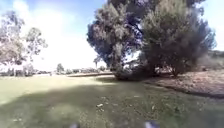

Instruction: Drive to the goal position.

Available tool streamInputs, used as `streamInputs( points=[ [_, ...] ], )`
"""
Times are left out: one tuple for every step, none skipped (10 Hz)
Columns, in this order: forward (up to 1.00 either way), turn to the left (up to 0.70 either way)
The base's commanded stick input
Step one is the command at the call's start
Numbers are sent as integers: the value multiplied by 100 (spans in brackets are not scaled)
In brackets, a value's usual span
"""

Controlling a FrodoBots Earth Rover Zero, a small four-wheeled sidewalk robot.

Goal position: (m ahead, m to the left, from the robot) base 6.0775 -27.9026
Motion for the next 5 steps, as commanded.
streamInputs(
  points=[
    [0, -70],
    [0, -70],
    [0, -70],
    [0, -70],
    [0, -70]
  ],
)
